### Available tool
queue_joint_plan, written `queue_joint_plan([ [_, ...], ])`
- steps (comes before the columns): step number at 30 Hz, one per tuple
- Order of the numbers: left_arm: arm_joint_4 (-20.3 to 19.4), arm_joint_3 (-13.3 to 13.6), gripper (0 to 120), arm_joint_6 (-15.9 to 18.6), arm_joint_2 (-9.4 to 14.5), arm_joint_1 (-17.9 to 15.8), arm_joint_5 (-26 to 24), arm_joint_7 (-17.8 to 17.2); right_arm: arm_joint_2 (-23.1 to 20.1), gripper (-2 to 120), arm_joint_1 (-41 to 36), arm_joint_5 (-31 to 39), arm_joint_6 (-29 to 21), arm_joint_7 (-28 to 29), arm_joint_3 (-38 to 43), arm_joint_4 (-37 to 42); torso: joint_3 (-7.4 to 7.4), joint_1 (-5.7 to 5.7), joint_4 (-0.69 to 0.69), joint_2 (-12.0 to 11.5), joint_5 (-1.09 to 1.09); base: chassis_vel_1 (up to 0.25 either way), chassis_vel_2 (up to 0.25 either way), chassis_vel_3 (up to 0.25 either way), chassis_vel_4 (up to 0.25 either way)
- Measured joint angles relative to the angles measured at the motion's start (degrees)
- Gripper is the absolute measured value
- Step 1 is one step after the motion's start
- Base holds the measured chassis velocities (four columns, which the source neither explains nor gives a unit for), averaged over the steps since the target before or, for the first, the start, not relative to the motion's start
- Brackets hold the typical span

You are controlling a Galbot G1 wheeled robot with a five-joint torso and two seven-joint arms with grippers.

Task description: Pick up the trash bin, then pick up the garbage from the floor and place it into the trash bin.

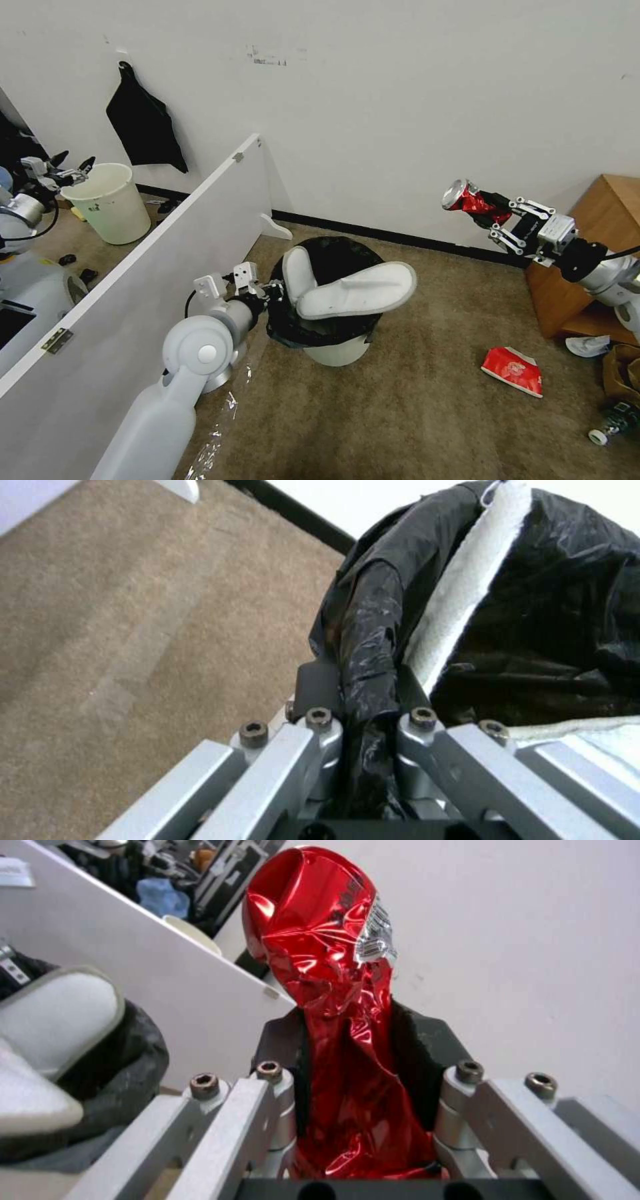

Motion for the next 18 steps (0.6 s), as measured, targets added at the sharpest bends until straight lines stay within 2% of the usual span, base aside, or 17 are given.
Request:
queue_joint_plan([
  [7, 1.37, 3.34, 4, -0.12, -0.72, -0.57, 1.57, 0.64, -4.06, 25, -0.24, 1.85, -0.81, 0.09, -1.71, 1.63, 0.00, 0.00, 0.00, 0.00, 0.00, 0.000, 0.000, 0.000, 0.000],
  [18, 2.41, 6.06, 4, -0.27, -1.42, -2.32, 1.93, 0.98, -9.36, 25, 0.75, 4.84, -1.57, 0.16, -8.40, 1.74, 0.00, 0.00, 0.00, 0.00, -0.01, 0.000, 0.000, 0.000, 0.000],
])
